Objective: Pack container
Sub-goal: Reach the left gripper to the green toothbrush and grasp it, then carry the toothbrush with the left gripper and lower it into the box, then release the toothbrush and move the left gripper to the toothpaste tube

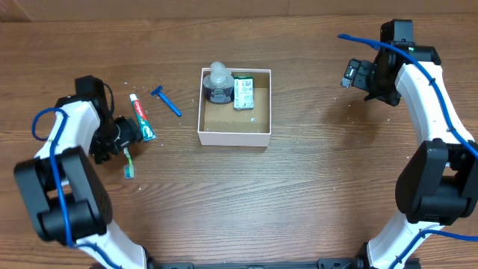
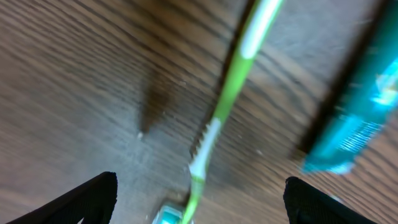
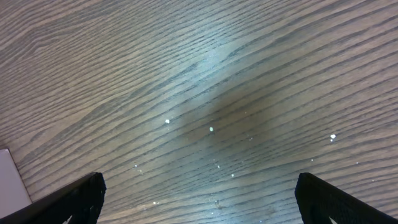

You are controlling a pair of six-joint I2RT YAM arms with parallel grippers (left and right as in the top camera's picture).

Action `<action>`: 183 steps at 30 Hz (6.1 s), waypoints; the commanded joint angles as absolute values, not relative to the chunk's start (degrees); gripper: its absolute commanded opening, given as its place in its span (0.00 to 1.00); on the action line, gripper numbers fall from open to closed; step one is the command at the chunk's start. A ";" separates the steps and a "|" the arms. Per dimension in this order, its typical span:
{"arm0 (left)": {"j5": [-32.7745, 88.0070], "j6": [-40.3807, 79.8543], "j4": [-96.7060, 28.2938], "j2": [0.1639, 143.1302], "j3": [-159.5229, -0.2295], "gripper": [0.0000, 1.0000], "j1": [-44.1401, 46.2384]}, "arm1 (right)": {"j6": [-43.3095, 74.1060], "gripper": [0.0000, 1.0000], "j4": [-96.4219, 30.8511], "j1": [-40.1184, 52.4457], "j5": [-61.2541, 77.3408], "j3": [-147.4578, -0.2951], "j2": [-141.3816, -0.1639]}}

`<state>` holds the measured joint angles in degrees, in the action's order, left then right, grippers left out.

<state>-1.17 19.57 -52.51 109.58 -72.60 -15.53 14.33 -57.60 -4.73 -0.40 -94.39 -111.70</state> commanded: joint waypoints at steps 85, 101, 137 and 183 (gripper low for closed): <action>-3.36 -60.01 -71.46 117.36 -107.72 0.04 28.03 | 14.11 1.00 -57.30 -4.54 -0.75 -95.33 -110.06; -3.14 -65.01 -70.15 117.36 -107.72 0.04 28.10 | 14.13 1.00 -57.30 -4.54 -0.75 -95.33 -110.06; 7.31 -24.53 -73.28 112.27 -124.44 1.00 28.97 | 14.11 1.00 -57.30 -4.54 -0.75 -95.33 -110.06; -0.99 11.38 -45.17 118.72 -81.52 1.00 -7.46 | 14.11 1.00 -57.30 -4.54 -0.75 -95.33 -110.06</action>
